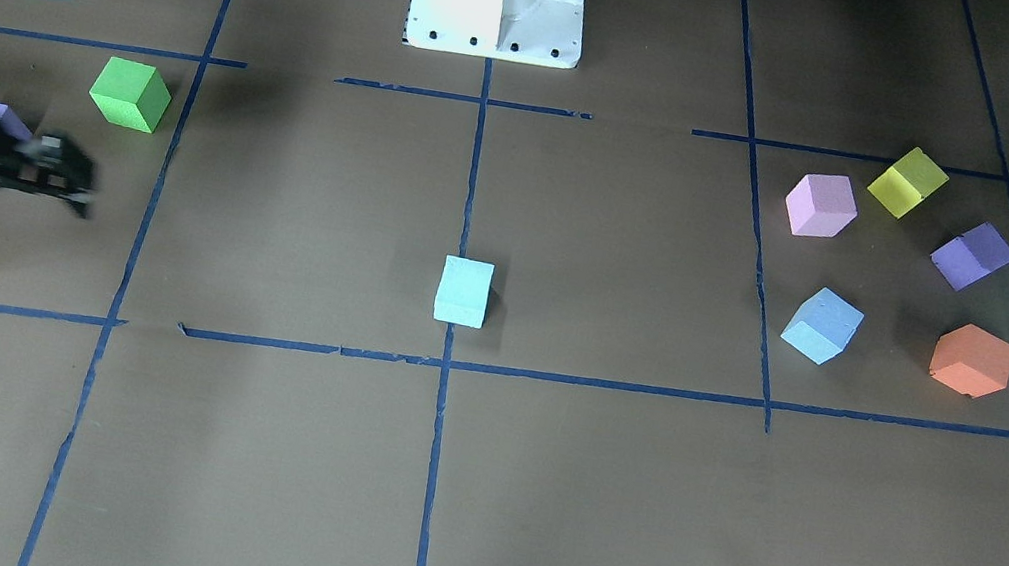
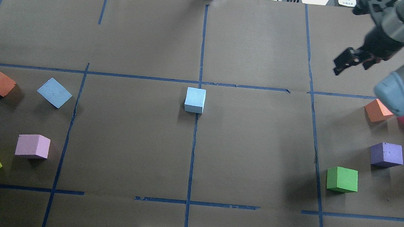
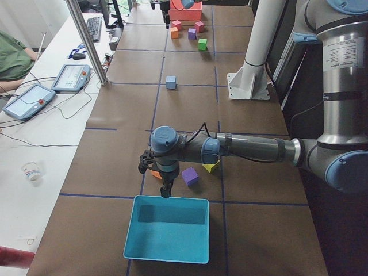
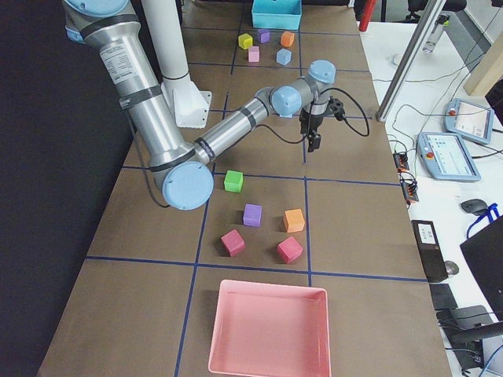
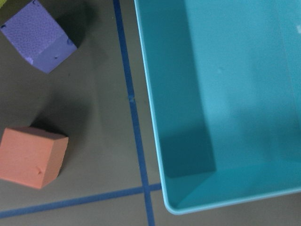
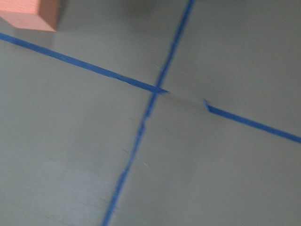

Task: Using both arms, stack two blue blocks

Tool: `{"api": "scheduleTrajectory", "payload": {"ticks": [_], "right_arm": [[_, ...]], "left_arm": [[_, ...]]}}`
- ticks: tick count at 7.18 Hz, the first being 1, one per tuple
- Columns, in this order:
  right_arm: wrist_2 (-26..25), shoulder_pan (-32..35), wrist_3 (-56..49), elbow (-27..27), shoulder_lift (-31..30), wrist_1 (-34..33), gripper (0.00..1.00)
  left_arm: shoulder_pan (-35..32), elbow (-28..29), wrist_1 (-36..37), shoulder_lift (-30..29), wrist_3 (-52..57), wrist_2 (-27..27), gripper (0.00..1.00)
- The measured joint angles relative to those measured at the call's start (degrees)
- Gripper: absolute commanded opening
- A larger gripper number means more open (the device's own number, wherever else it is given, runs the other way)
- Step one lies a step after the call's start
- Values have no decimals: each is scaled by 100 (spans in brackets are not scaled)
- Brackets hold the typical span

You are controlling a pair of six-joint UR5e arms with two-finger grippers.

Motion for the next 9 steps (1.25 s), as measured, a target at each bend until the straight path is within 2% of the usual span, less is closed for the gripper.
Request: {"api": "scheduleTrajectory", "payload": {"ticks": [2,4,5,7,9], "right_arm": [[247,1084,-2233,93,-1272,17,99],[328,2101,-3469,143,-2301,24,99],[327,2427,-3607,147,-2591,24,100],[336,2624,-3385,133,-2755,22,100],[348,2615,-3233,122,-2757,22,100]], "left_arm": [[6,4,-206,-278,3,-123,100],[24,-3,-274,-435,17,-469,100],[99,-25,-383,-460,7,-553,100],[975,-59,-1041,-532,-386,-570,100],[2042,11,-2130,-609,-1499,9,100]]}}
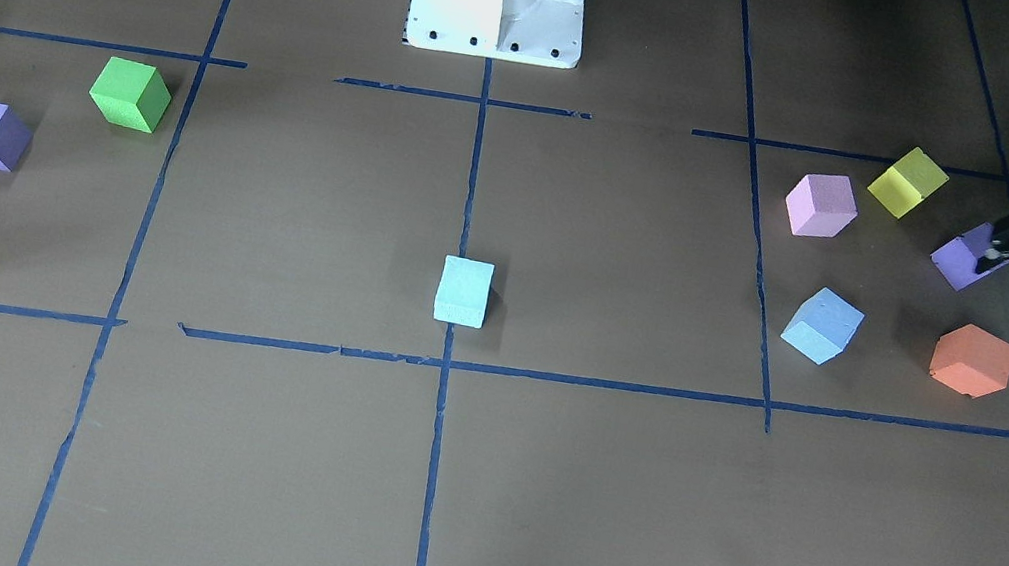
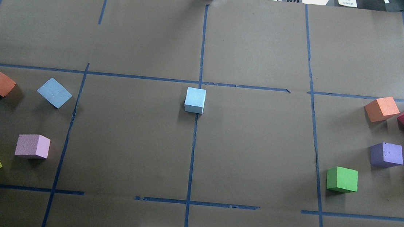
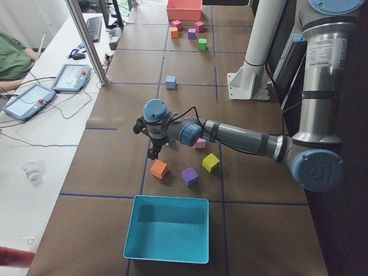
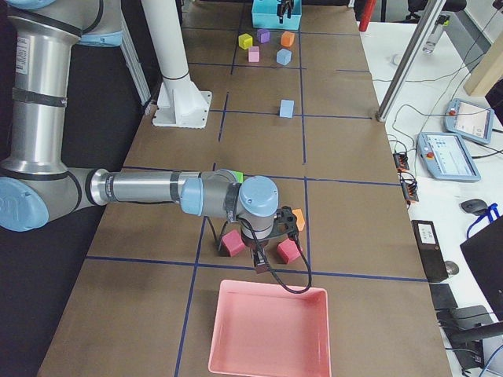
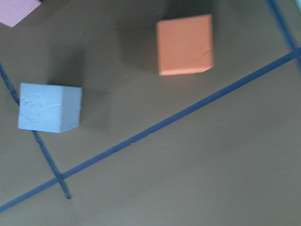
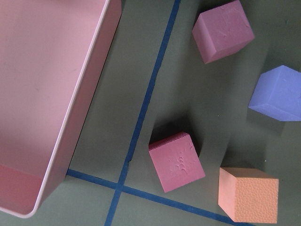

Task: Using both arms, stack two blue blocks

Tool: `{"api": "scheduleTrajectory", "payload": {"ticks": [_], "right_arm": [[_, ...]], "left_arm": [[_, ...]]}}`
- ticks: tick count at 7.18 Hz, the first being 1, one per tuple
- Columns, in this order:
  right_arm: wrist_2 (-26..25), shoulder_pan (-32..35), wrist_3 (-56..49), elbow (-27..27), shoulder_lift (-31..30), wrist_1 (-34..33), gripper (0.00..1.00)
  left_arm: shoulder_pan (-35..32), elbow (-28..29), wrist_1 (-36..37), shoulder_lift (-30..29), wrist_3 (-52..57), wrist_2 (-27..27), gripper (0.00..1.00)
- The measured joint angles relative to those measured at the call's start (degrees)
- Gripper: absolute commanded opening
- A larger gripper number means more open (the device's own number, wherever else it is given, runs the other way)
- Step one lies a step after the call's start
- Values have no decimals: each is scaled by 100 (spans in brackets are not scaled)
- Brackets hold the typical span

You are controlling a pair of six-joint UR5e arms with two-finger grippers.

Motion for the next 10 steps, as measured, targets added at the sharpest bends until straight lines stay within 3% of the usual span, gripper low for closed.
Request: {"api": "scheduleTrajectory", "payload": {"ticks": [3,8,9,10], "right_arm": [[-2,-3,9,-7,1,0,100],[-2,-4,6,-8,1,0,100],[-2,-4,4,-8,1,0,100],[-2,-3,0,-8,0,0,100]], "left_arm": [[1372,195,-867,-338,-1541,1109,100],[1708,783,-942,-763,-1854,1231,98],[1742,919,-947,-845,-1863,1232,79],[1771,1014,-951,-896,-1872,1230,52]]}}
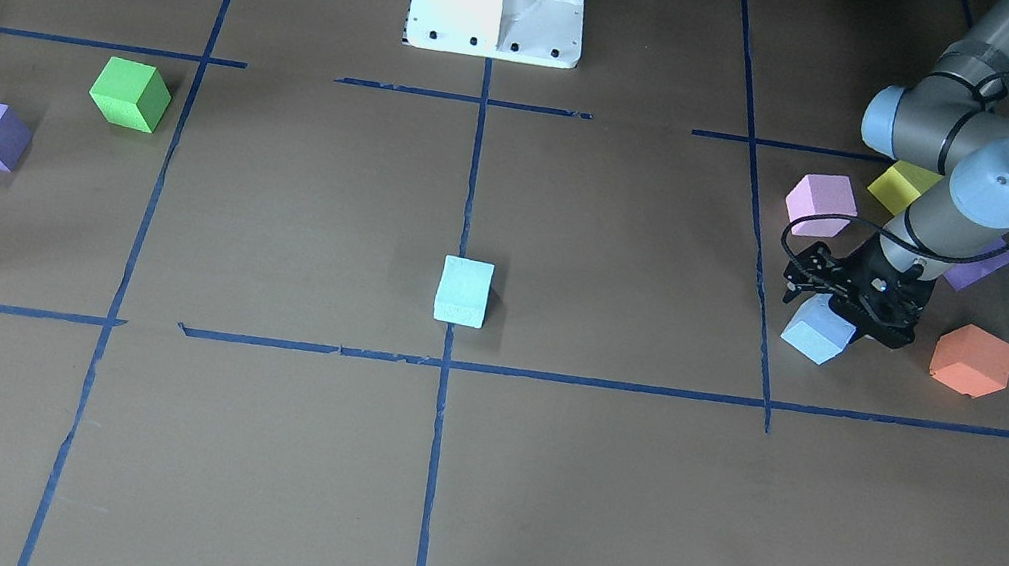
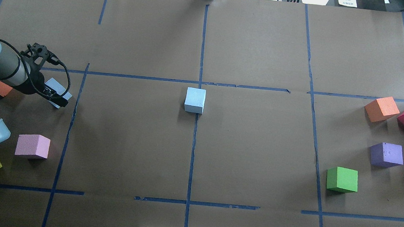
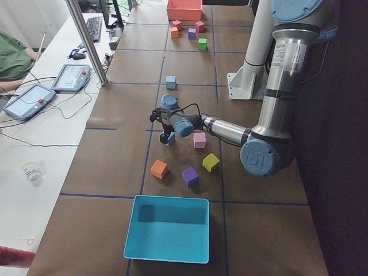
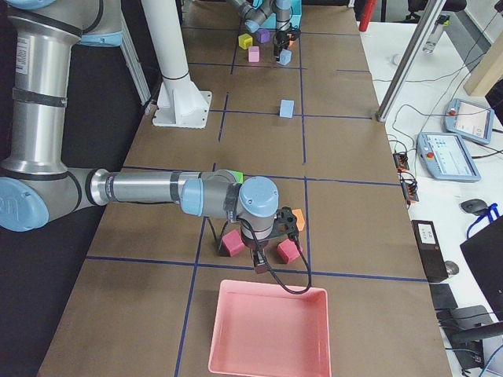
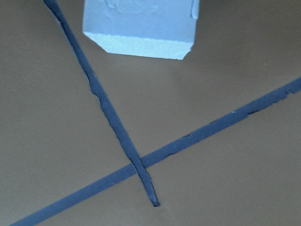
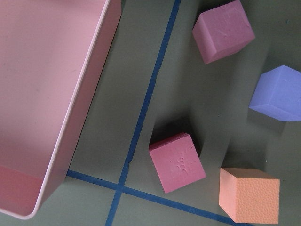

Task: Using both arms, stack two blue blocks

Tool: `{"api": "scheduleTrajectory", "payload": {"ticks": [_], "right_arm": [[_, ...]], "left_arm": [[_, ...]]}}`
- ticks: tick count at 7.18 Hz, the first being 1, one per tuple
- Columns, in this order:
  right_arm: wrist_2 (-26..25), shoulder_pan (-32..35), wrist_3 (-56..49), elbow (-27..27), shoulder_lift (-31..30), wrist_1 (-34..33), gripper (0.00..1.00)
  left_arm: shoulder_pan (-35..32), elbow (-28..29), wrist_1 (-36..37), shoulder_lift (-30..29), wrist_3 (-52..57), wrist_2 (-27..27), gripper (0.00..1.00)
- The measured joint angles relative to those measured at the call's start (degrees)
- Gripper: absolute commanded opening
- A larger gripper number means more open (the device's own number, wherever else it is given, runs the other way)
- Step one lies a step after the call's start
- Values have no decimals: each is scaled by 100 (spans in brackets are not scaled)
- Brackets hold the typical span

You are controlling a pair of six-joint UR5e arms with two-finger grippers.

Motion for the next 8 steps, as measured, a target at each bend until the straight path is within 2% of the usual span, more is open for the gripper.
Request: {"api": "scheduleTrajectory", "payload": {"ticks": [1,5,6,8], "right_arm": [[0,0,-2,0,0,0,100],[6,0,7,0,0,0,100],[10,0,11,0,0,0,100],[16,0,16,0,0,0,100]], "left_arm": [[12,40,0,-21,-6,-8,42],[2,-156,167,-238,-28,-24,43],[-14,-239,470,-493,-114,-23,43],[29,-296,1672,-1538,-683,1,43]]}}
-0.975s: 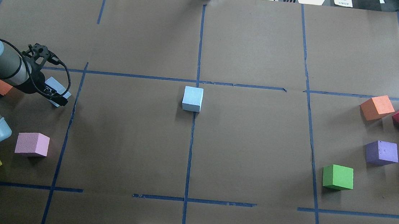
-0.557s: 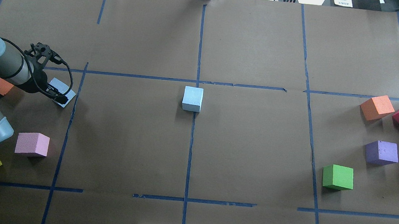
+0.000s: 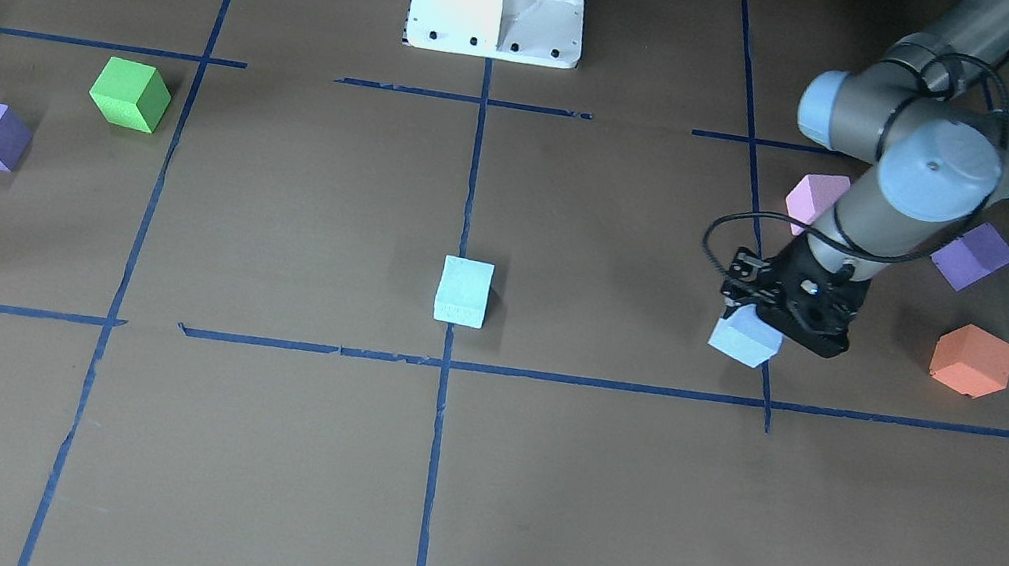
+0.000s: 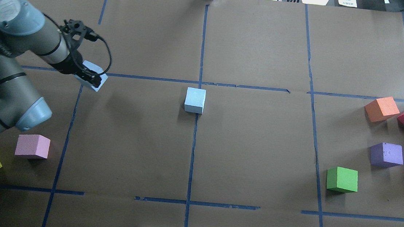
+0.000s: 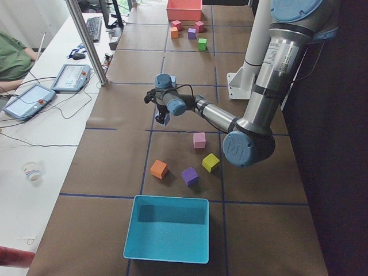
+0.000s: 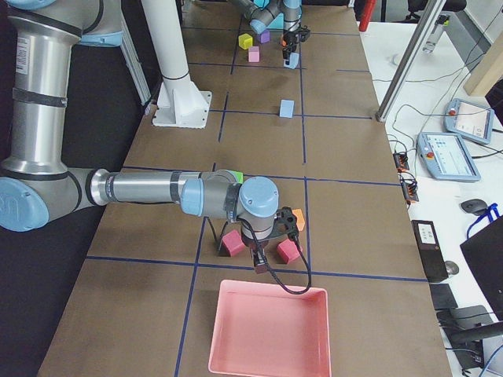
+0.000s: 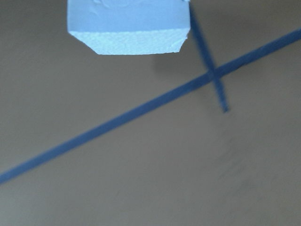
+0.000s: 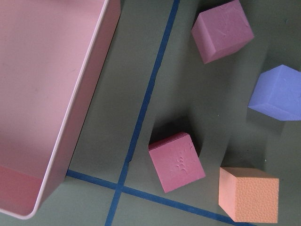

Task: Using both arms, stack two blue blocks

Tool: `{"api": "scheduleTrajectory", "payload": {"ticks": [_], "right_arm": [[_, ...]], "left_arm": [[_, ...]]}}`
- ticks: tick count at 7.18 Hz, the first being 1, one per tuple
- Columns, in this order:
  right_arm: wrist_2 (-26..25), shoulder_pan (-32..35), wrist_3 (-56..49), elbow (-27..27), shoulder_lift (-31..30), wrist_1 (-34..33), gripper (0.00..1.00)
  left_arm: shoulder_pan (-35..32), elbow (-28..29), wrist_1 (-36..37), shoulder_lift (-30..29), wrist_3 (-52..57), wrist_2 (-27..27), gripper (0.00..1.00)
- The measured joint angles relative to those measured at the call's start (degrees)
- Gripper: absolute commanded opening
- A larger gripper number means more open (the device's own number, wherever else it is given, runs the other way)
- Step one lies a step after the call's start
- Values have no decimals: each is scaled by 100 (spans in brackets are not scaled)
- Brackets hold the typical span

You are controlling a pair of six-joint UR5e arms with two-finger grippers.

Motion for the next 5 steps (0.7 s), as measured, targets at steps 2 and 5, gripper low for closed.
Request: {"api": "scheduleTrajectory", "payload": {"ticks": [2,5], "right_arm": [[1,0,6,0,-2,0,100],[1,-7,7,-2,-1,0,100]], "left_arm": [[299,305,945,-1298,-899,31,43],[862,1472,1181,-2863,-1957,497,45]]}}
